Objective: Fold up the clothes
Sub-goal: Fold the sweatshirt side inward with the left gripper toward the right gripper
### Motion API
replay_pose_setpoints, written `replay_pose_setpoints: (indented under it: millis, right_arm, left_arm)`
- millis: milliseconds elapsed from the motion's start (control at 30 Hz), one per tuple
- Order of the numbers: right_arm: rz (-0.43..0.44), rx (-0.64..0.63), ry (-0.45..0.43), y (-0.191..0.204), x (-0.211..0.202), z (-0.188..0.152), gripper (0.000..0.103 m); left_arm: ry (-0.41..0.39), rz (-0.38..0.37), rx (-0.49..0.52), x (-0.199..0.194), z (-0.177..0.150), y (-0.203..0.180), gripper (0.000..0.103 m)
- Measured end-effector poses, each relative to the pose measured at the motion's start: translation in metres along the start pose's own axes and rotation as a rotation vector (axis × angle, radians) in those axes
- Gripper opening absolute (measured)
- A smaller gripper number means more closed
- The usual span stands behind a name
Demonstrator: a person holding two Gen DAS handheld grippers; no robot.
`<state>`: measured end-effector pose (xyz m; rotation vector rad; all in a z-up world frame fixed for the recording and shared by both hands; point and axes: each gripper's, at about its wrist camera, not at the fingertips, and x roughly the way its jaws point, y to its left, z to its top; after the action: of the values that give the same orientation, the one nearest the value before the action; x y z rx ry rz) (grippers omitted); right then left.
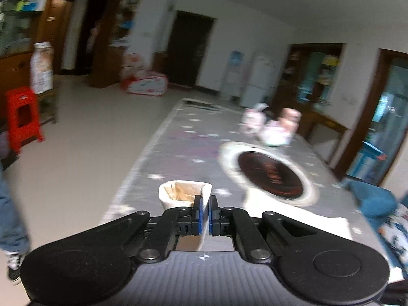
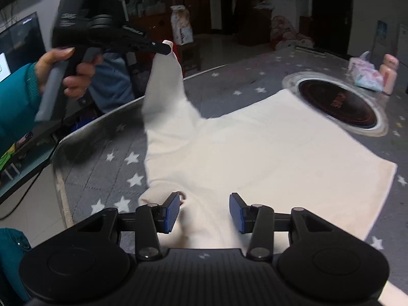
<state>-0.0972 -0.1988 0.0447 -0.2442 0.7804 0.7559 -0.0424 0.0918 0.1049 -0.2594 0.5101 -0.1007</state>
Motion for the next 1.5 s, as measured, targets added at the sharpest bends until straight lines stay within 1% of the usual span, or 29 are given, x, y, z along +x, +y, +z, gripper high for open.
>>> replay_pose_setpoints:
  millis: [133, 267, 467, 533, 633, 667, 733, 833, 867, 900, 1000, 1167, 1300, 1333, 1400, 1500]
  right_arm:
    - [-0.043, 0.055, -0.016, -0.017, -0.009, -0.003, 0.043]
    - [-0.098, 0.117, -0.025, -0.036, -0.019, -0.010, 0.043]
    - [-0.158, 0.184, -0.028, -0.056, -0.029, -0.020, 0.043]
    - [-0.169, 0.202, -0.028, -0.060, -0.031, -0.022, 0.043]
    - [-0.169, 0.217, -0.029, -0.063, -0.029, -0.021, 0.043]
    - [-0.169, 0.222, -0.030, -0.063, -0.029, -0.021, 0.043]
    - [-0.169, 0.232, -0.031, -0.065, -0.028, -0.020, 0.043]
    - [-0.169, 0.247, -0.032, -0.067, -0.027, -0.020, 0.043]
    - [-0.169, 0.252, -0.033, -0.068, -0.027, -0.020, 0.043]
    - [-0.169, 0.257, -0.034, -0.069, -0.026, -0.020, 0.043]
    - [-0.157, 0.266, -0.033, -0.069, -0.023, -0.018, 0.042]
    - [-0.124, 0.256, -0.010, -0.062, -0.008, -0.017, 0.042]
    - [-0.128, 0.257, 0.008, -0.062, 0.003, -0.018, 0.039]
    - [-0.129, 0.257, 0.012, -0.062, 0.006, -0.018, 0.037]
    - [-0.142, 0.250, 0.022, -0.061, 0.009, -0.018, 0.036]
    - [-0.160, 0.238, 0.016, -0.061, 0.007, -0.016, 0.036]
  left_arm:
    - [0.015, -0.138, 0.038, -0.006, -0.008, -0.039, 0.004]
    - [0.053, -0.260, 0.086, -0.005, -0.024, -0.076, 0.004]
    - [0.124, -0.369, 0.082, 0.012, -0.050, -0.104, 0.004]
    - [0.154, -0.407, 0.099, 0.016, -0.061, -0.114, 0.005]
    - [0.202, -0.423, 0.141, 0.020, -0.078, -0.128, 0.010]
    - [0.220, -0.428, 0.153, 0.021, -0.083, -0.130, 0.013]
    - [0.247, -0.441, 0.179, 0.023, -0.092, -0.134, 0.015]
    - [0.262, -0.452, 0.221, 0.018, -0.099, -0.136, 0.024]
    - [0.264, -0.452, 0.230, 0.016, -0.100, -0.135, 0.029]
    - [0.261, -0.442, 0.236, 0.013, -0.100, -0.131, 0.032]
    - [0.254, -0.410, 0.254, 0.005, -0.101, -0.120, 0.032]
    - [0.264, -0.306, 0.225, 0.008, -0.099, -0.088, 0.033]
    - [0.296, -0.237, 0.185, 0.011, -0.099, -0.062, 0.033]
    - [0.310, -0.226, 0.174, 0.011, -0.101, -0.056, 0.033]
    - [0.338, -0.223, 0.150, 0.011, -0.104, -0.047, 0.033]
    - [0.334, -0.231, 0.147, 0.003, -0.098, -0.045, 0.033]
